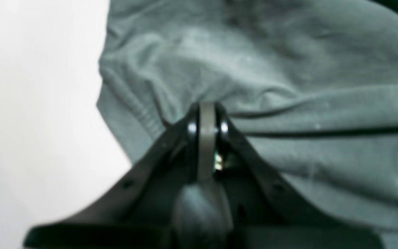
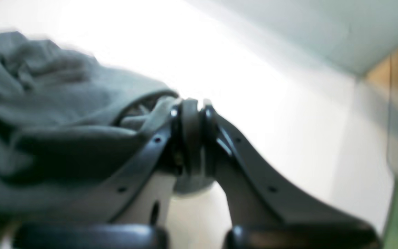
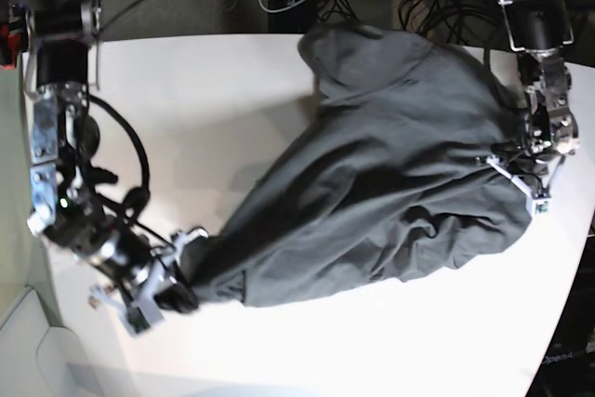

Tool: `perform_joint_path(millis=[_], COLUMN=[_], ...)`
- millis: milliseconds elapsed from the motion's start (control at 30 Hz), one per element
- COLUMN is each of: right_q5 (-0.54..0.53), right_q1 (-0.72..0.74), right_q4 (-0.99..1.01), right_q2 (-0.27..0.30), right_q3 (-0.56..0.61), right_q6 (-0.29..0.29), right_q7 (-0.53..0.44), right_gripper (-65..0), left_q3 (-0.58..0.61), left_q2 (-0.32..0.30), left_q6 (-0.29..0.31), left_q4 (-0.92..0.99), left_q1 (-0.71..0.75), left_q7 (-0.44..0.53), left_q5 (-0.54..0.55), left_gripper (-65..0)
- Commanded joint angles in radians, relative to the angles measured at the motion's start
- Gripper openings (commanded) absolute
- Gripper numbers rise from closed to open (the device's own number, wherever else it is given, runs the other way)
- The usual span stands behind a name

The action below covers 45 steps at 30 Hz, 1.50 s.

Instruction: Layout the t-shirt on the table in an organized manner, then fold the t-shirt properly

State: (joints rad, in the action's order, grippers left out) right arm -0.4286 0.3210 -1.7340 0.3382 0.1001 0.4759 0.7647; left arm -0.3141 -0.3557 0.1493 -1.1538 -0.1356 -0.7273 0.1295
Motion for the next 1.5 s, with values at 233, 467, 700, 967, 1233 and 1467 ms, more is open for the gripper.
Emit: perform_joint_path(millis=[233, 467, 700, 967, 1233, 1467], right_q5=[-0.009, -0.009, -0.005, -0.003, -0.005, -0.006], right_q1=[-0.288, -0.478, -0.500, -0.441, -0.448, -0.437], right_q4=[-0.280, -0.281, -0.271, -0.208, -0.232, -0.235], right_q2=[-0.029, -0.098, -0.087, 0.011, 0.037, 0.035], right_q3=[-0.113, -0.027, 0.157, 0.217, -0.006, -0.101], right_q6=[-0.001, -0.001, -0.001, -0.001, -0.001, -0.001], right_q7=[0.034, 0.028, 0.082, 0.155, 0.129, 0.128], right_gripper=[-64.6, -64.6, -64.2, -49.2, -49.2, -53.5], left_q3=[0.000, -0.003, -0.003, 0.003, 0.000, 0.049], left_q2=[-0.010, -0.013, -0.016, -0.038, -0.030, 0.221], left_q6=[-0.003, -0.003, -0.003, -0.003, -0.003, -0.003], left_q4=[-0.021, -0.024, -0.022, -0.022, -0.145, -0.326], left_q1=[-0.039, -0.042, -0.045, -0.094, -0.166, -0.163], left_q7=[0.012, 0.012, 0.013, 0.012, -0.136, -0.268], left_q5=[-0.001, 0.002, -0.001, -0.003, 0.008, 0.012], left_gripper=[-64.7, -64.7, -64.7, -64.7, -64.7, -64.7])
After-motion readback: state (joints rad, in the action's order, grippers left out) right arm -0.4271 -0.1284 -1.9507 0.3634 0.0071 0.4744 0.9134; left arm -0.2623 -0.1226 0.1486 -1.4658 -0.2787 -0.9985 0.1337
